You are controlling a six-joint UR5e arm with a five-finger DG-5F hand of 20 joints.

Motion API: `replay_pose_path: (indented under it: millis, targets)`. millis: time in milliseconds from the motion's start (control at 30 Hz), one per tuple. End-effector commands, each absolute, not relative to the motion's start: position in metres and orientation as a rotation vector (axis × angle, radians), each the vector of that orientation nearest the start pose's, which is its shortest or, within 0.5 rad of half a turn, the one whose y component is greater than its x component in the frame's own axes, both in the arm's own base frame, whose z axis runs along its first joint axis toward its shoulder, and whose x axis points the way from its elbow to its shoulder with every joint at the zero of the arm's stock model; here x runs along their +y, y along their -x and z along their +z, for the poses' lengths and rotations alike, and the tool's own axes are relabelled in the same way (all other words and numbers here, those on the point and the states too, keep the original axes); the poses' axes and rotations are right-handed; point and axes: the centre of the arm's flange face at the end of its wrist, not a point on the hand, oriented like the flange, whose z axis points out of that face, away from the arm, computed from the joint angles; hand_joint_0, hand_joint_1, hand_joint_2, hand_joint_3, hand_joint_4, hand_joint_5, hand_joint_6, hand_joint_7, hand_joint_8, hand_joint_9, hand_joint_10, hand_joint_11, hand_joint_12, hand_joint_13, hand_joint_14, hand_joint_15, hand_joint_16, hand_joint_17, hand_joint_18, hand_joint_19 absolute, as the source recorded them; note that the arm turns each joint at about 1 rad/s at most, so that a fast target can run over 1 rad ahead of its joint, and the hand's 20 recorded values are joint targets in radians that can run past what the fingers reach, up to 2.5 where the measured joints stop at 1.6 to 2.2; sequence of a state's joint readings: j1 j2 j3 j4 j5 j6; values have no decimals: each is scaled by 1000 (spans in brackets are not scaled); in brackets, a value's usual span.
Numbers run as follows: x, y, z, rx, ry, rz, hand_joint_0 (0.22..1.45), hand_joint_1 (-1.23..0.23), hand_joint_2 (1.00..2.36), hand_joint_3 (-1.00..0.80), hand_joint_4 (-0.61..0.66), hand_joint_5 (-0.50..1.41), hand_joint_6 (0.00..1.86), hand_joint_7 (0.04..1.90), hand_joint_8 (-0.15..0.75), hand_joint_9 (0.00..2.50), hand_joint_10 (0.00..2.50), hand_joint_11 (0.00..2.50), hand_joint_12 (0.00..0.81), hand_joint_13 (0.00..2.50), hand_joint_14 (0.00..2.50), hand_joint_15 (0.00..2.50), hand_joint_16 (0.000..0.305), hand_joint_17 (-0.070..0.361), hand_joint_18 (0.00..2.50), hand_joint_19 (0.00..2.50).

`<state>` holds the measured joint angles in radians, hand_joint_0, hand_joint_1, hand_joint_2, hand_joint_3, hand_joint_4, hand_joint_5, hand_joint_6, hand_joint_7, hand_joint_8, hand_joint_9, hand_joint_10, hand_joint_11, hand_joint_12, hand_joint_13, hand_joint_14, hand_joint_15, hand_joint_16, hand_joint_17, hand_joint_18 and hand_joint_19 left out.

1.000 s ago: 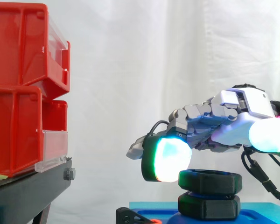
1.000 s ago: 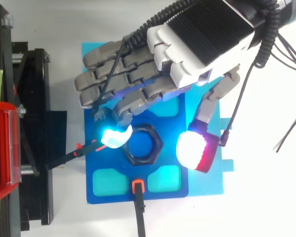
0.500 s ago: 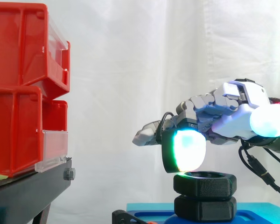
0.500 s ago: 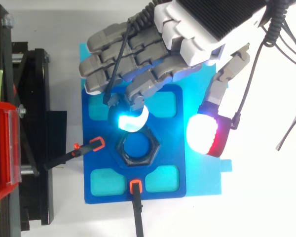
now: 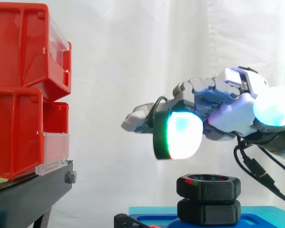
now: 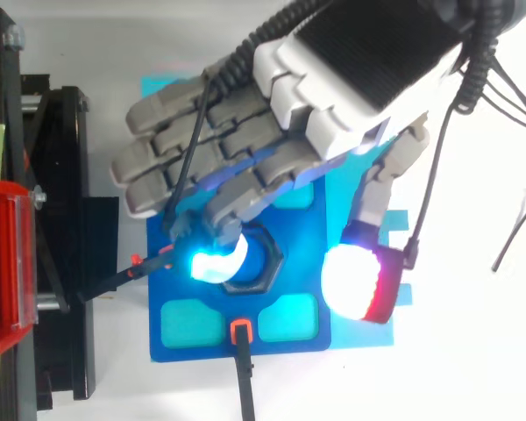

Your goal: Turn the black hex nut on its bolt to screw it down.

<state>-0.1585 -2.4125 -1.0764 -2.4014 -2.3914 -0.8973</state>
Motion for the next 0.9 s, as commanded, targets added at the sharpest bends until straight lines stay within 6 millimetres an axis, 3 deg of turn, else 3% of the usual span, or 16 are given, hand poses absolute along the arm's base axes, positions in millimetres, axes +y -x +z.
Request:
replay_pose_path:
  millis: [0, 233, 433, 867]
  targets:
    - [-171, -782, 227, 1347, 198, 933, 467, -382, 1000, -500, 287, -188, 502, 914, 309, 276, 2, 104, 366, 281, 0, 0, 51, 114, 201, 61]
    - [-146, -789, 225, 1353, 173, 941, 465, -378, 1000, -500, 287, -188, 502, 914, 307, 272, 1, 108, 366, 278, 1, 0, 51, 114, 201, 60]
    - [-134, -788, 211, 1370, 156, 940, 465, -377, 1000, -500, 285, -187, 502, 916, 307, 271, 1, 102, 366, 278, 0, 0, 51, 114, 199, 58]
    - [-136, -784, 204, 1376, 159, 944, 464, -377, 1000, -500, 295, -169, 501, 1040, 307, 272, 2, 101, 364, 276, 1, 0, 51, 114, 200, 60]
